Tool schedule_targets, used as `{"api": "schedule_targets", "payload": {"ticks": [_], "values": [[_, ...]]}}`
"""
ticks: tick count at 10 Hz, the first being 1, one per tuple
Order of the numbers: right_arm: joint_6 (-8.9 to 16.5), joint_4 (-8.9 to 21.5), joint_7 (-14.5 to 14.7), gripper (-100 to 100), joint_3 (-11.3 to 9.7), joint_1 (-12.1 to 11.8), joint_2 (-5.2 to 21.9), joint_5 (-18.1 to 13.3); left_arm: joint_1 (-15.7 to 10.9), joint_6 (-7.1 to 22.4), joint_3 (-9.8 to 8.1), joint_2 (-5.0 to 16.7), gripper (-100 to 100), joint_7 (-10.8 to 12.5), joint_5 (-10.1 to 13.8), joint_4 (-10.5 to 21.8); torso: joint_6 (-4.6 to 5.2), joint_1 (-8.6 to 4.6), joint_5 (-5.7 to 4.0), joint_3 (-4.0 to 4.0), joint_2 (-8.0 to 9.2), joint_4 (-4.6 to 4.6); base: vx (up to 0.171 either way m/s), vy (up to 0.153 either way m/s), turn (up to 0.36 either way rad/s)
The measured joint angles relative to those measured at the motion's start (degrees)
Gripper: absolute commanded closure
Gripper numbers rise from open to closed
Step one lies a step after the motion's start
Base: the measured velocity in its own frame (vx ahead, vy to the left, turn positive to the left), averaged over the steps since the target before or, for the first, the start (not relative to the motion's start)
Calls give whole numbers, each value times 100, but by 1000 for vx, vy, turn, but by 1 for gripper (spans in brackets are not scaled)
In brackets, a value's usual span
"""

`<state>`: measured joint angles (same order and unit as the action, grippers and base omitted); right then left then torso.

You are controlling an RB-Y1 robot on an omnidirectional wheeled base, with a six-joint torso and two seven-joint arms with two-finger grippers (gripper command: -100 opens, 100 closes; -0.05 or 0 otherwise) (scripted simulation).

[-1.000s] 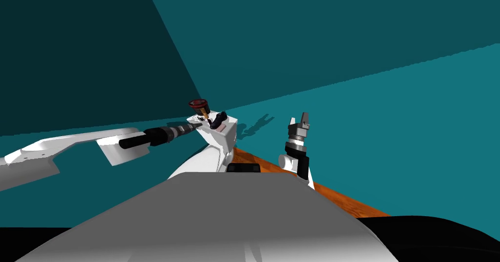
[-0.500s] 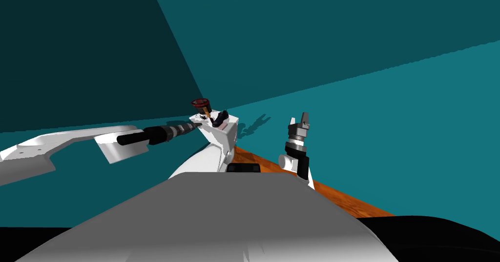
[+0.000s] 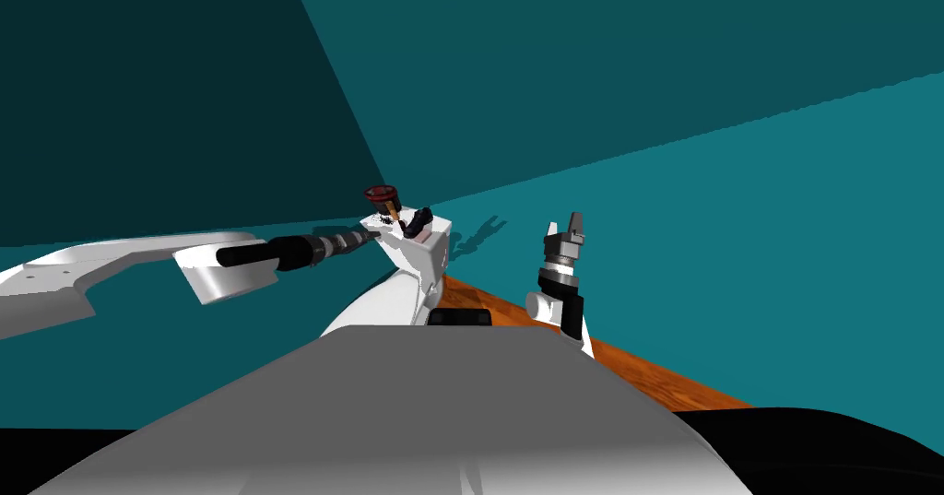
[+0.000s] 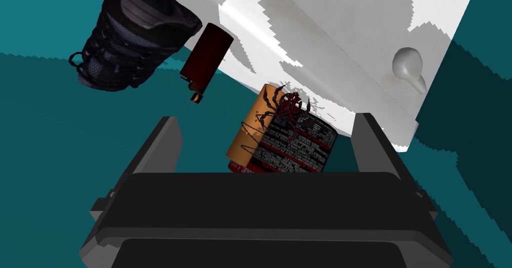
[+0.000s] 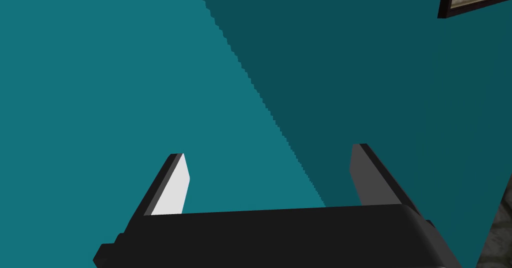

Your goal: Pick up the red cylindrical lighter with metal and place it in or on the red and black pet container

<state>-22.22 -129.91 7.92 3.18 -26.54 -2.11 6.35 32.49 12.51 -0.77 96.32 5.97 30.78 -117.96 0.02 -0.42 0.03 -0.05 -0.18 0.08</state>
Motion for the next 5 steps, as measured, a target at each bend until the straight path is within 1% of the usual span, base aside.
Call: {"api": "schedule_targets", "payload": {"ticks": [1,3,5], "values": [[0,0,0,0,0,0,0,0,-5,-3,3,35,-100,-42,108,16,-1,-1,0,0,-1,0,-43,18,-8],[0,0,0,0,0,0,0,0,8,-8,-8,194,-100,-183,445,77,0,2,1,1,1,0,-44,22,-27],[0,0,0,0,0,0,0,0,72,-16,-64,318,-100,-287,756,123,0,-4,0,-3,-5,-1,-23,6,-27]]}}
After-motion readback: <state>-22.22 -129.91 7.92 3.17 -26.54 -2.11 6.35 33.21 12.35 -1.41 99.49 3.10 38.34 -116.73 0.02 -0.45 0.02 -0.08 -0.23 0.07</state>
